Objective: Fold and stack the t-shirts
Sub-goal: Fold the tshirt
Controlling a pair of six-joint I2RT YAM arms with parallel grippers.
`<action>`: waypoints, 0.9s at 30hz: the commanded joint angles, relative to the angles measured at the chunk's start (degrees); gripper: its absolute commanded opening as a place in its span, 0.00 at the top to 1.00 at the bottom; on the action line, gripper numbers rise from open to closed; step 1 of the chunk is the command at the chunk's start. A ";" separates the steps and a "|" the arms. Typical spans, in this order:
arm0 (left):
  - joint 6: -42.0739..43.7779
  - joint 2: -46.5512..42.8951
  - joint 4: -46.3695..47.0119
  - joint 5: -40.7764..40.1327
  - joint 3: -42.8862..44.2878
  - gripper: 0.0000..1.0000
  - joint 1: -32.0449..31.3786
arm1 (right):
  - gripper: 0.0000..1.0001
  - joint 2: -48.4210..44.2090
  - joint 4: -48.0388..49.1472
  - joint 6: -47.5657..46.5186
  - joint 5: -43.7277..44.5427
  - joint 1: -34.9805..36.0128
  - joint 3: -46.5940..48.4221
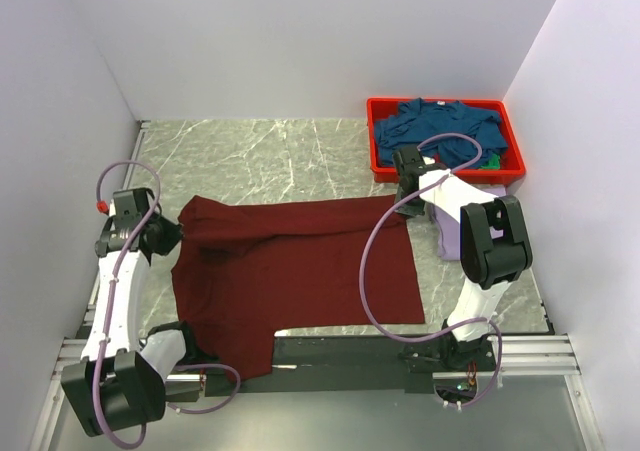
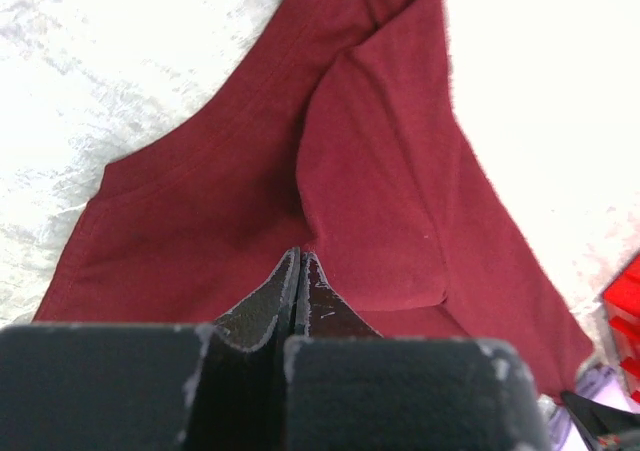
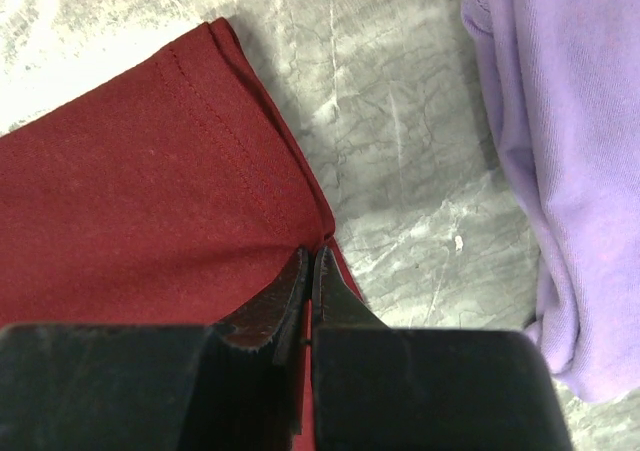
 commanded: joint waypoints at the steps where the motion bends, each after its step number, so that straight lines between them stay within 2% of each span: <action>1: -0.07 -2.85 -2.20 -0.18 4.88 1.00 0.04 | 1.00 -0.92 -0.96 0.49 1.41 -0.71 1.87; 6: -0.15 -4.26 -2.65 0.52 2.43 1.00 -0.05 | 0.97 -0.39 -0.61 0.66 0.62 -0.71 0.38; 9: -0.33 -4.44 -2.12 0.96 0.67 1.00 -0.05 | 0.91 0.05 -1.13 0.75 0.96 -0.62 0.20; 12: -0.15 -4.35 -1.68 1.22 0.14 1.00 -0.05 | 0.77 0.14 -2.01 0.66 1.84 -0.71 0.38; 13: 0.02 -4.26 -1.59 1.31 0.05 1.00 -0.14 | 0.70 -0.03 -2.27 0.84 2.19 -0.62 0.38; 19: -0.15 -3.91 -1.06 2.62 0.58 1.00 -0.49 | 0.54 -3.45 -4.21 1.80 4.91 -0.53 0.90; 23: -0.15 -3.56 -0.89 3.42 1.19 1.00 -0.75 | 0.54 -9.06 -0.72 1.72 4.49 0.61 -0.23; 27: -0.85 -3.12 0.08 4.65 1.46 1.00 -1.28 | 0.54 -14.09 7.37 -3.28 -8.66 6.31 -1.73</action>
